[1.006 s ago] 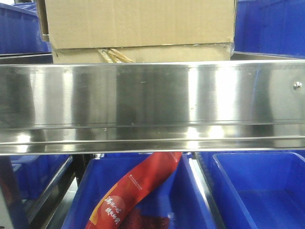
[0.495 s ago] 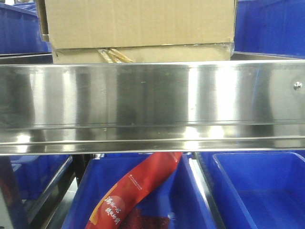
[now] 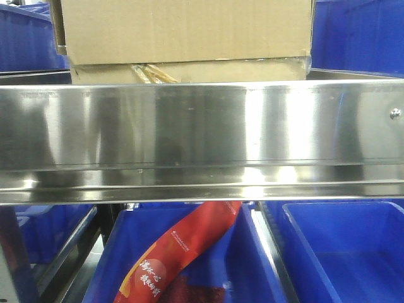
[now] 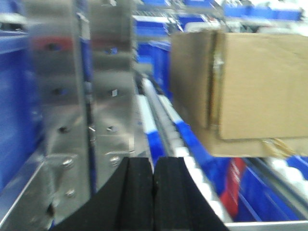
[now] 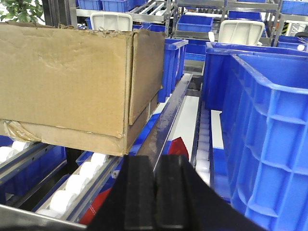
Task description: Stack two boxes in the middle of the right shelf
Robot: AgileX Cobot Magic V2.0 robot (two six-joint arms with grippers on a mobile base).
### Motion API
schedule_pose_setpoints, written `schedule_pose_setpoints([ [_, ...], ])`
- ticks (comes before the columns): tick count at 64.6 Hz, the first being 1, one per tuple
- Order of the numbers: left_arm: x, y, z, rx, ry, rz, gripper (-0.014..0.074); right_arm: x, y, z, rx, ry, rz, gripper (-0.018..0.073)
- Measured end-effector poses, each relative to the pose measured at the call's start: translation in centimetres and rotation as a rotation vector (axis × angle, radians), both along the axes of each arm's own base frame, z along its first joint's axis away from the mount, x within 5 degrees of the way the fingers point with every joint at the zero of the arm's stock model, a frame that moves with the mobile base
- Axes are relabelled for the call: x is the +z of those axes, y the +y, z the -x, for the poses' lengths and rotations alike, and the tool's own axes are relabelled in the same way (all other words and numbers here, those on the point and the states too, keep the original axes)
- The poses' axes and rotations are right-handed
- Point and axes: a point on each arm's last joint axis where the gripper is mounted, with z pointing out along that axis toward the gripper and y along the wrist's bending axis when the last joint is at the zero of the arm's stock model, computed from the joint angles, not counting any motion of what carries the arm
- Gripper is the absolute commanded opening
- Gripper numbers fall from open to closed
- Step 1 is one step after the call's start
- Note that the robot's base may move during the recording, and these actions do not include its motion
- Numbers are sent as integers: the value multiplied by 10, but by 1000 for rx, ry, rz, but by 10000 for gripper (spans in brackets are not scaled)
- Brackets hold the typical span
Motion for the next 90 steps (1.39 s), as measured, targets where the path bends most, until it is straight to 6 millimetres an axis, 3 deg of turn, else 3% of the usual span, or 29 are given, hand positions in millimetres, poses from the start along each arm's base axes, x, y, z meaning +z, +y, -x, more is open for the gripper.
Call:
schedule_pose_setpoints([
  [18, -66, 3, -1, 68, -22, 12, -111, 0, 0, 0, 0, -2, -1, -151],
  [23, -75, 3, -3, 68, -36, 12, -111, 0, 0, 0, -1, -4, -1, -151],
  [90, -74, 4, -3, 69, -79, 6, -111, -1, -1, -1, -11, -9, 15, -151],
])
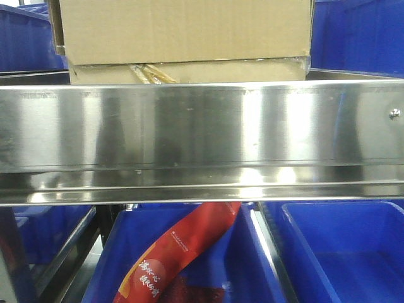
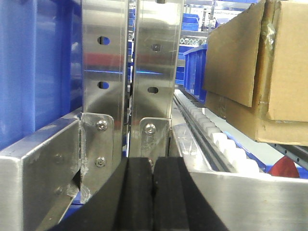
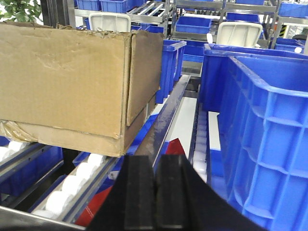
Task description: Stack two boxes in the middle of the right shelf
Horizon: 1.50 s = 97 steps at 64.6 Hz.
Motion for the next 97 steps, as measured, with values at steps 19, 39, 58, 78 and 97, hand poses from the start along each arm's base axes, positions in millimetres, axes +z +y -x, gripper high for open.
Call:
schedule_pose_setpoints([
  [19, 0, 0, 0, 0, 0, 0, -111, -40, -14, -1, -181, -56, -19, -151],
  [39, 0, 0, 0, 0, 0, 0, -111, -111, -20, 11, -262, -57, -44, -151],
  [58, 0, 0, 0, 0, 0, -2, -111, -117, -20, 13, -264, -77, -3, -151],
  [78, 0, 0, 0, 0, 0, -2, -111, -116, -20, 13, -269, -85, -80, -151],
  [97, 0, 0, 0, 0, 0, -2, -111, -115, -20, 13, -269, -85, -84, -151],
])
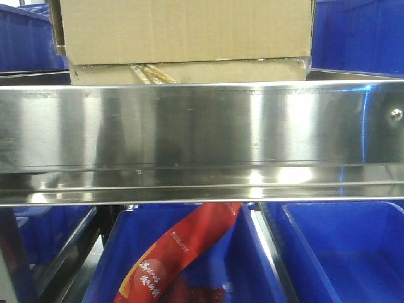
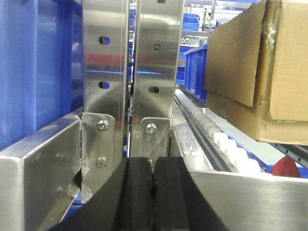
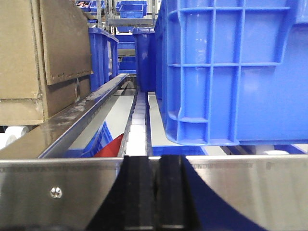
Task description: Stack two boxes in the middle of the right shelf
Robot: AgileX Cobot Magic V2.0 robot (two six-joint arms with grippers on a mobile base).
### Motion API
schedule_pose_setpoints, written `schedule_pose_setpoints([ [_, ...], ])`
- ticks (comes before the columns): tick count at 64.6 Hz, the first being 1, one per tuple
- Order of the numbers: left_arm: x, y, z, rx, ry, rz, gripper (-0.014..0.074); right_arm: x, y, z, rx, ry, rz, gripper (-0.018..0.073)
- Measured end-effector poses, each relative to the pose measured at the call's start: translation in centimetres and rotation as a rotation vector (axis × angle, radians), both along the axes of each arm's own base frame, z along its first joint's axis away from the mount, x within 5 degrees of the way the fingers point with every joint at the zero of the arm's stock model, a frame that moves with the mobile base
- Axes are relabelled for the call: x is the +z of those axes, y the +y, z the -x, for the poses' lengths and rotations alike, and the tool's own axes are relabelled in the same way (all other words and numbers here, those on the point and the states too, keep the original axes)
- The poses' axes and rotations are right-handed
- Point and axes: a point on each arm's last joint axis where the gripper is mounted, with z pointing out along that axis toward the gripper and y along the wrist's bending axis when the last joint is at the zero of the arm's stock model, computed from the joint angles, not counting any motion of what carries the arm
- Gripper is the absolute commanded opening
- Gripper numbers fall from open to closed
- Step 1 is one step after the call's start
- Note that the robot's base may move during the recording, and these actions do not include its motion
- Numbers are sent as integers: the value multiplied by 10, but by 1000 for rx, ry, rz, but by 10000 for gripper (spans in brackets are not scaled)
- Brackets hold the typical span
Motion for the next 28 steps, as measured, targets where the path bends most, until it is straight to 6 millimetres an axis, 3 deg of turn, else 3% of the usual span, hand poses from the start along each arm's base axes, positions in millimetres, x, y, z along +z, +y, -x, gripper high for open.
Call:
schedule_pose_setpoints([
  [28, 0, 0, 0, 0, 0, 0, -111, 0, 0, 0, 0, 0, 0, -151],
])
